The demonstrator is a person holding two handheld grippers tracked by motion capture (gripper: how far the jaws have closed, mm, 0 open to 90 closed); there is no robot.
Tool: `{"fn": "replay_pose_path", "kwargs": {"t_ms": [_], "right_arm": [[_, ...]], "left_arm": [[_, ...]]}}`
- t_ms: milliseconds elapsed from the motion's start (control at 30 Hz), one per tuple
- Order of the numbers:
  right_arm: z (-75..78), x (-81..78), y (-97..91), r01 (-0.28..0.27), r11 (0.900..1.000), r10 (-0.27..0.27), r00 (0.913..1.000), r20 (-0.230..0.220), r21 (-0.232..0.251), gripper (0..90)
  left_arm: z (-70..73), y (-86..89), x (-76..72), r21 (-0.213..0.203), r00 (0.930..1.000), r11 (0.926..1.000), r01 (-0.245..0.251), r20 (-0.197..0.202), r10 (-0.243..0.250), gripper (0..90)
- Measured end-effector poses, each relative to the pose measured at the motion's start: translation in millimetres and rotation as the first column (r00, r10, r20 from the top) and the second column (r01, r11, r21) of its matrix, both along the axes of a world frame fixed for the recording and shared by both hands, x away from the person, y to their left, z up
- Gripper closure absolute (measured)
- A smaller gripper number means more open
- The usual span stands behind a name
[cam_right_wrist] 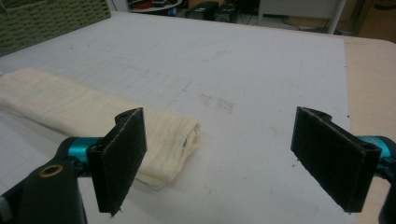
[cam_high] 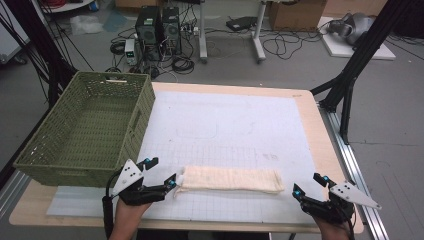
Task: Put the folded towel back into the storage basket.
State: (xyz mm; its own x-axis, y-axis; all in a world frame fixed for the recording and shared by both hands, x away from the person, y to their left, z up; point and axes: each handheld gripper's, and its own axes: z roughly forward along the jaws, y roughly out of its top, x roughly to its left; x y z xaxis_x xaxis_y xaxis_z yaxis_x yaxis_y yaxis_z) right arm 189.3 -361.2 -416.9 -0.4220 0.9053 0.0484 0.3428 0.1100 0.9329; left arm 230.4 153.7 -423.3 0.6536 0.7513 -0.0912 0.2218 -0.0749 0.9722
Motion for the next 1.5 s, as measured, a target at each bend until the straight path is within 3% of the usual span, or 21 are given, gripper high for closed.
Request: {"fn": "replay_pose_path", "kwargs": {"t_ms": [133,733,900,1033,1167,1233,1333,1467,1500], "right_arm": [[2.0,-0.9,1.0,0.0,1.0,0.0,0.9999,0.015,-0.002,17.3],[-2.5,0.3,-0.3,-0.005,1.0,0.005,0.9999,-0.011,-0.008,17.6],[-4.8,0.8,-2.0,-0.005,0.9999,0.005,0.9999,-0.016,-0.015,17.7],[-5.2,0.0,-1.5,-0.007,0.9999,0.007,0.9998,-0.02,-0.015,17.7],[-6.0,0.3,-0.7,-0.011,0.9998,0.011,0.9996,-0.025,-0.018,17.7],[-7.5,0.3,0.1,-0.016,0.9995,0.014,0.9991,-0.04,-0.027,17.8],[-9.1,-0.1,1.5,-0.022,0.9985,0.02,0.9982,-0.056,-0.05,19.4],[-8.1,-0.4,2.8,-0.015,0.9982,0.011,0.9982,-0.06,-0.059,19.5],[-8.0,-1.0,3.2,-0.019,0.9979,0.016,0.9983,-0.056,-0.062,19.5]], "left_arm": [[-0.6,-0.6,0.7,0.0,1.0,1.0,-0.001,-0.005,0.001,17.8],[-5.1,-8.5,4.2,0.024,0.998,0.9994,0.026,-0.058,-0.024,18.5],[-9.1,-14.9,11.9,0.05,0.9957,0.9982,0.034,-0.087,-0.029,18.5],[-11.9,-15.4,14.9,0.068,0.991,0.9976,0.011,-0.134,-0.002,20.2],[-12.1,-14.4,17.1,0.069,0.9898,0.9976,0.009,-0.143,0.001,20.2],[-13.2,-16.6,17.5,0.099,0.9898,0.9951,0.005,-0.142,0.009,20.2],[-17.1,-21.7,22.4,0.134,0.9854,0.9909,0.016,-0.17,0.007,21.6],[-22.3,-26.8,29.0,0.147,0.9693,0.9881,0.046,-0.246,-0.008,25.9],[-22.3,-26.8,29.0,0.147,0.9693,0.9881,0.046,-0.246,-0.008,29.1]]}}
